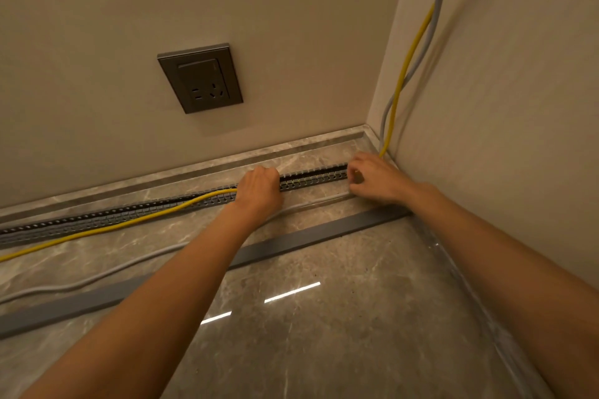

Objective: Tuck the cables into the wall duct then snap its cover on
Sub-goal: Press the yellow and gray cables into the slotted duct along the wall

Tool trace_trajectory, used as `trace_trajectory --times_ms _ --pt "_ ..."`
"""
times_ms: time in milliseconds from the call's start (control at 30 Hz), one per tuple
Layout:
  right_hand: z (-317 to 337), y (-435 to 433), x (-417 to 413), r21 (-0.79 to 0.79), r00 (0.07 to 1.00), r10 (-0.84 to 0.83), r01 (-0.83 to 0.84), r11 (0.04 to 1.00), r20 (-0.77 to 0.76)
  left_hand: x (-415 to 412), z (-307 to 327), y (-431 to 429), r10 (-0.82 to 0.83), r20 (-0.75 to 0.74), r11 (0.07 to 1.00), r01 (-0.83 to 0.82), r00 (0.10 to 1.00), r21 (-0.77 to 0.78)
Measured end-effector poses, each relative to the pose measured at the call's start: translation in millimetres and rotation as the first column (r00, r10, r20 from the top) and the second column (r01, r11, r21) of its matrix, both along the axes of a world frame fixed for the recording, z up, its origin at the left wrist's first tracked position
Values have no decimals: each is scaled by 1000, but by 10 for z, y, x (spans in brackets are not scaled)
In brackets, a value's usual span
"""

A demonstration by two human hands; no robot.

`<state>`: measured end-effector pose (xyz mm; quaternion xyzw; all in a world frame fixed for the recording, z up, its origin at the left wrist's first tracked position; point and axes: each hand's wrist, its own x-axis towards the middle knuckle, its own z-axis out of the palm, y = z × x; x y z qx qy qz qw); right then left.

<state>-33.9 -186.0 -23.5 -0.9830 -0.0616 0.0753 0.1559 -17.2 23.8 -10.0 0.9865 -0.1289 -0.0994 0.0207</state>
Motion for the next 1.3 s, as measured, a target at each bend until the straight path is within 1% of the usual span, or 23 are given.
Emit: trace_trajectory --times_ms 100,167,267,333,367,433,500,600,667,733,933,1067,1167,1300 --pt "12 -16 -31 -74 996 50 -56 996 -77 -19 22 24 25 45 994 -20 999 -105" --pt "-3 -25 -35 -111 995 72 -79 991 -69 -72 -7 23 -31 70 993 38 997 -114" --pt "-40 -35 -26 -145 996 89 -92 985 -30 -129 -93 36 -198 -12 980 197 980 -20" --pt "-36 -41 -17 -138 997 73 -73 988 -4 -125 -128 42 -264 -65 962 268 962 57" --pt "-31 -43 -11 -127 998 56 -55 990 3 -113 -136 41 -277 -70 955 283 958 93" --pt "-19 -33 8 -109 1000 22 -20 994 22 -80 -117 29 -304 -6 941 301 953 157" --pt "-15 -15 36 -128 998 5 3 992 67 -49 -81 17 -315 50 937 302 948 175" --pt "-5 -20 93 -264 989 52 -14 964 137 -14 -39 20 -301 59 945 289 952 152" --pt "31 -34 130 -342 987 70 -17 939 144 4 -33 25 -273 71 957 264 959 118" --pt "54 -46 165 -380 986 83 -22 925 144 14 -45 37 -254 85 965 246 964 91" --pt "52 -34 227 -340 988 49 4 941 145 75 -107 70 -269 113 963 265 956 49" --pt "47 -19 209 -364 985 57 5 931 161 148 -119 68 -278 111 960 276 954 34" --pt "8 -19 216 -351 981 65 3 936 182 147 -112 41 -271 118 962 265 955 71" --pt "-18 -48 216 -382 982 88 -18 924 166 124 -96 -13 -275 121 957 259 954 134"
